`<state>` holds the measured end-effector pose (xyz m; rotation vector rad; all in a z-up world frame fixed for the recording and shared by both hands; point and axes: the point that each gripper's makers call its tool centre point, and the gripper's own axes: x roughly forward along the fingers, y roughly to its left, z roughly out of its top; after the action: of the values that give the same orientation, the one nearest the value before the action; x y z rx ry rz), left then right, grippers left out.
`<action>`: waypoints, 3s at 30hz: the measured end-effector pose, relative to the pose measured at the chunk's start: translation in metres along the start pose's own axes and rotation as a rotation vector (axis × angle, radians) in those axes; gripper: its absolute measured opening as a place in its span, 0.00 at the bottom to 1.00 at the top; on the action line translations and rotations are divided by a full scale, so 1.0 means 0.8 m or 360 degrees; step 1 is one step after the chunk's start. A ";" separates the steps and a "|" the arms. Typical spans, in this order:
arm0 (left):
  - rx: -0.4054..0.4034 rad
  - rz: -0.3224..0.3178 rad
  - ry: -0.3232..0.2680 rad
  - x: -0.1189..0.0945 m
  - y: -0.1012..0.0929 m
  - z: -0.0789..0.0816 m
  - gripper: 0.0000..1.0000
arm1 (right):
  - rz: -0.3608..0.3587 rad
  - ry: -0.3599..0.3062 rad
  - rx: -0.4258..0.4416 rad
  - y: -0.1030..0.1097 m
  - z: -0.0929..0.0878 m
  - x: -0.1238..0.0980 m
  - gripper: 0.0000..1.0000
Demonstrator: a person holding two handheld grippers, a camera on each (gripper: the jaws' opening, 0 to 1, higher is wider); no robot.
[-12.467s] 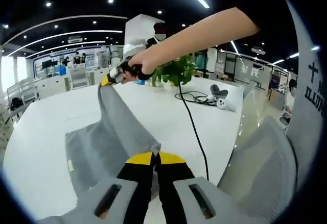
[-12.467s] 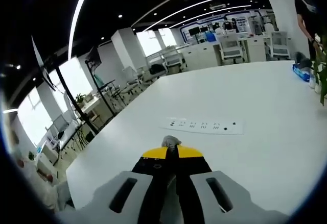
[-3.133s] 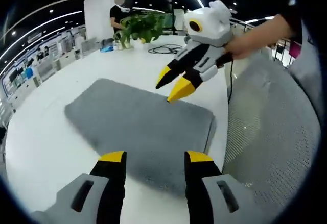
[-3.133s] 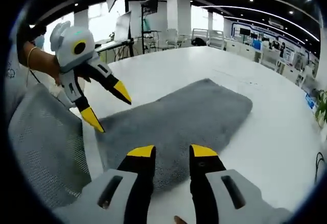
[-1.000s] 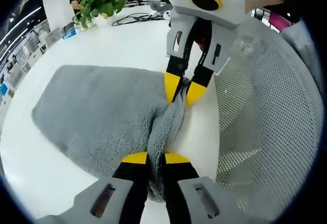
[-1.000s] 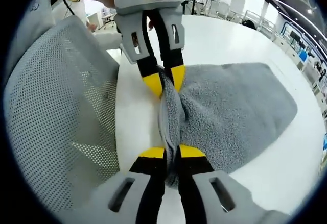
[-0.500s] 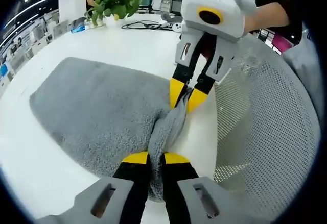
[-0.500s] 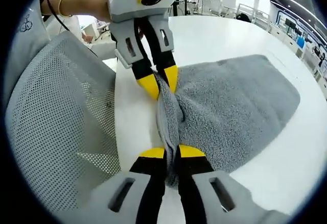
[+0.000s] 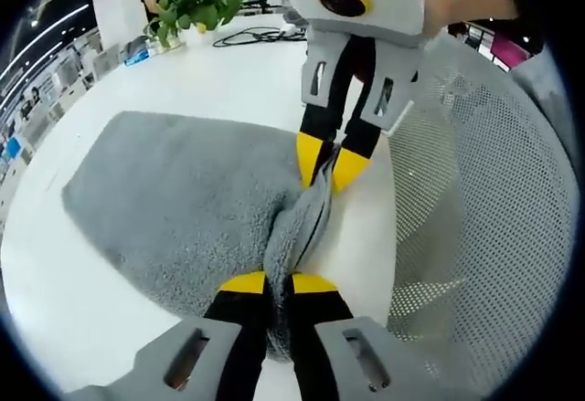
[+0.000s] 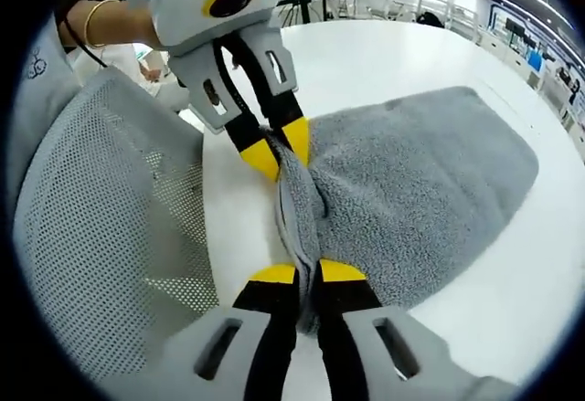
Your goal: Fold the towel on the table until its edges align and the towel forms a compact rectangular stack.
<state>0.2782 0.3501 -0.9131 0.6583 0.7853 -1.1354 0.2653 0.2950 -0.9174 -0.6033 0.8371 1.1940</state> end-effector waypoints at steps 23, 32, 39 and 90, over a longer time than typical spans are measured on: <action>0.0147 -0.0008 0.0067 -0.017 -0.066 -0.015 0.07 | 0.0101 -0.0059 0.0094 0.067 -0.016 -0.009 0.04; 0.0096 -0.0017 0.0014 -0.040 -0.077 -0.005 0.07 | 0.0063 -0.0119 0.0087 0.079 -0.007 -0.030 0.04; 0.0172 0.0062 -0.0027 -0.072 -0.068 0.015 0.07 | 0.0024 -0.0170 0.0002 0.077 0.017 -0.055 0.04; 0.0004 0.0170 -0.0371 -0.188 0.005 0.113 0.08 | -0.0112 -0.0530 -0.0030 0.009 0.137 -0.187 0.04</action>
<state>0.2677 0.3589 -0.7384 0.5520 0.5442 -1.0926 0.2637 0.3003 -0.7319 -0.4295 0.5192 1.1983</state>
